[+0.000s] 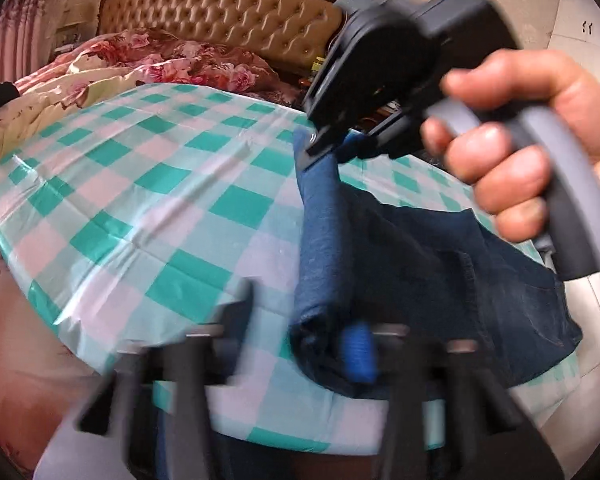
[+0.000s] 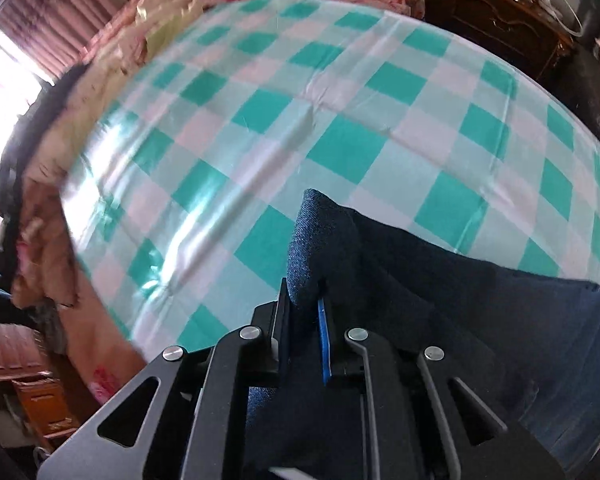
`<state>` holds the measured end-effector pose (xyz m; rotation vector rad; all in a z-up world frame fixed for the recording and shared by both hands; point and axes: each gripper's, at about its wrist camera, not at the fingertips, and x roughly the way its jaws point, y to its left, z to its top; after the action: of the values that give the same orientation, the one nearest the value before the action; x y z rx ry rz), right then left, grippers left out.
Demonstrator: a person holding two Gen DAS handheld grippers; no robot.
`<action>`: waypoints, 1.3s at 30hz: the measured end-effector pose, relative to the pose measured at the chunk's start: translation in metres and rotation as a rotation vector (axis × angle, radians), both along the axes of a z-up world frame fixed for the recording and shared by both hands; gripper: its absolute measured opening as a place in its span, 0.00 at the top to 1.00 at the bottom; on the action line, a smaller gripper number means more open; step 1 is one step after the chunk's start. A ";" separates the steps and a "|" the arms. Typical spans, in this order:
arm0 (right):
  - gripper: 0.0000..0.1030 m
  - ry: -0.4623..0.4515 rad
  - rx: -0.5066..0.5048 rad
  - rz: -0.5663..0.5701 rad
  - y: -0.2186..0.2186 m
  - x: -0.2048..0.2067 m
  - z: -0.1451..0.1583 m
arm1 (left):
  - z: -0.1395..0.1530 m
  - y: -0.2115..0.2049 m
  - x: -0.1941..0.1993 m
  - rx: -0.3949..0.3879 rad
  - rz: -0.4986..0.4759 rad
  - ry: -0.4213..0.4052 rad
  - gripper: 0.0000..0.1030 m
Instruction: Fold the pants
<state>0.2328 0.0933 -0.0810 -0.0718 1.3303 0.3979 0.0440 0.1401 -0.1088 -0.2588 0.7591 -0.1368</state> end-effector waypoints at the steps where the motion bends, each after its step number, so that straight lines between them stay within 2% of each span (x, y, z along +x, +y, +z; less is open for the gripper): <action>1: 0.88 -0.003 0.025 -0.007 -0.008 -0.001 0.009 | 0.006 -0.006 -0.002 0.014 -0.002 -0.017 0.86; 5: 0.89 -0.032 0.163 -0.035 -0.065 -0.004 0.059 | 0.057 -0.055 -0.019 0.119 -0.078 -0.190 0.86; 8: 0.89 -0.100 0.223 -0.074 -0.126 -0.017 0.103 | 0.091 -0.105 -0.028 0.167 -0.155 -0.304 0.87; 10: 0.89 -0.154 0.257 -0.115 -0.177 -0.030 0.133 | 0.115 -0.161 -0.038 0.216 -0.251 -0.399 0.87; 12: 0.89 -0.204 0.272 -0.160 -0.233 -0.043 0.156 | 0.126 -0.208 -0.045 0.250 -0.328 -0.455 0.87; 14: 0.89 -0.236 0.270 -0.203 -0.285 -0.054 0.167 | 0.128 -0.257 -0.051 0.266 -0.406 -0.491 0.87; 17: 0.89 -0.255 0.245 -0.284 -0.359 -0.073 0.159 | 0.110 -0.334 -0.059 0.297 -0.527 -0.503 0.87; 19: 0.89 -0.243 0.233 -0.353 -0.410 -0.085 0.135 | 0.083 -0.381 -0.065 0.337 -0.590 -0.491 0.87; 20: 0.89 -0.233 0.229 -0.385 -0.437 -0.091 0.116 | 0.070 -0.399 -0.066 0.353 -0.619 -0.473 0.87; 23: 0.89 -0.179 0.217 -0.445 -0.483 -0.097 0.061 | 0.018 -0.455 -0.067 0.425 -0.706 -0.368 0.87; 25: 0.90 -0.121 0.221 -0.479 -0.504 -0.095 0.018 | -0.009 -0.474 -0.069 0.478 -0.743 -0.316 0.87; 27: 0.90 -0.098 0.231 -0.491 -0.515 -0.094 -0.006 | -0.022 -0.485 -0.068 0.537 -0.752 -0.312 0.87; 30: 0.91 -0.135 0.277 -0.464 -0.518 -0.098 0.002 | -0.012 -0.492 -0.068 0.581 -0.730 -0.349 0.87; 35: 0.91 -0.263 0.300 -0.438 -0.533 -0.115 0.059 | 0.017 -0.519 -0.080 0.631 -0.717 -0.452 0.87; 37: 0.91 -0.278 0.300 -0.442 -0.548 -0.122 0.065 | 0.016 -0.534 -0.083 0.642 -0.737 -0.469 0.87; 39: 0.91 -0.271 0.285 -0.464 -0.564 -0.126 0.059 | 0.010 -0.547 -0.083 0.639 -0.764 -0.457 0.87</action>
<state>0.1067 -0.4706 -0.0223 0.4025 0.9741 0.1696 -0.0387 -0.4071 -0.0992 0.6670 0.3784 -0.6368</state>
